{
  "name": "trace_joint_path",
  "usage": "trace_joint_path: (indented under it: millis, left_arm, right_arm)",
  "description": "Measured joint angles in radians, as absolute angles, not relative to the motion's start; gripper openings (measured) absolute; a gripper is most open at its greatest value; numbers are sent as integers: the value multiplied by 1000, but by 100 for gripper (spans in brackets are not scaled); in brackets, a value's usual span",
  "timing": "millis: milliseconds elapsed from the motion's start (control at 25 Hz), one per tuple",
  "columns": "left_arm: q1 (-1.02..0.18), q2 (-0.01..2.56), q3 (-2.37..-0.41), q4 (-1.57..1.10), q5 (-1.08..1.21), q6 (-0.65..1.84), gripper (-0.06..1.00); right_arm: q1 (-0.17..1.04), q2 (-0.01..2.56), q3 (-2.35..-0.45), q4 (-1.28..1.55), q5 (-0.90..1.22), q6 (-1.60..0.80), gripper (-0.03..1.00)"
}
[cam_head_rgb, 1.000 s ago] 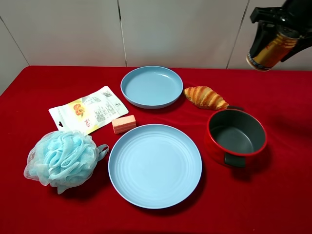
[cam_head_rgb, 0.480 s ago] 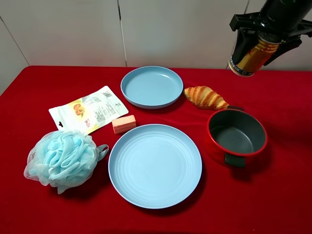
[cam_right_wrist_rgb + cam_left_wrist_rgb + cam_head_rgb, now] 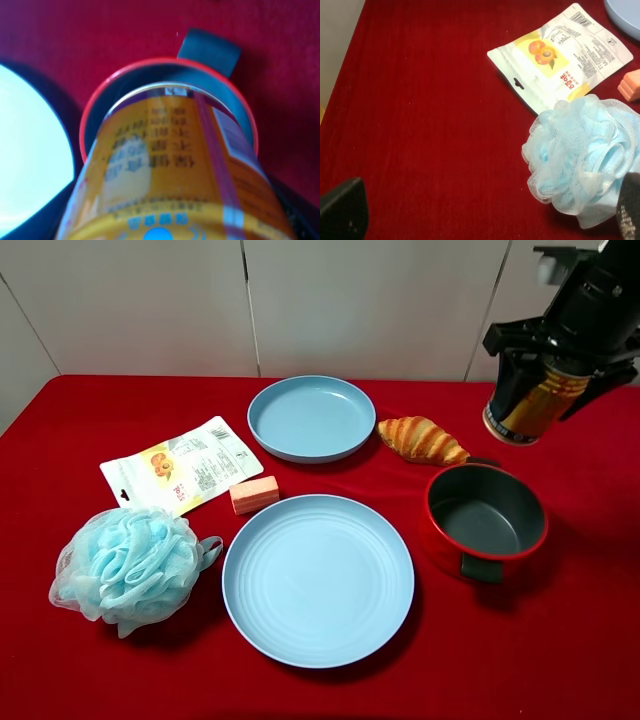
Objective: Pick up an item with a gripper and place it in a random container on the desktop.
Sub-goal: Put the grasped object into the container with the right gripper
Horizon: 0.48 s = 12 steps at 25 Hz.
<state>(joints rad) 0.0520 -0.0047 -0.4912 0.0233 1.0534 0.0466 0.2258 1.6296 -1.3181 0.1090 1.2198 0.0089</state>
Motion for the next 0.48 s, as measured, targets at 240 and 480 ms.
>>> trace_joint_path:
  millis: [240,480]
  left_arm:
    - [52,-5,-491,23,1053,47,100]
    - [52,-5,-491,23,1053,47,100]
  right_arm:
    - [226,1624,-1249,79,1217,27,48]
    - [226,1623,-1151,71,1154,53,48]
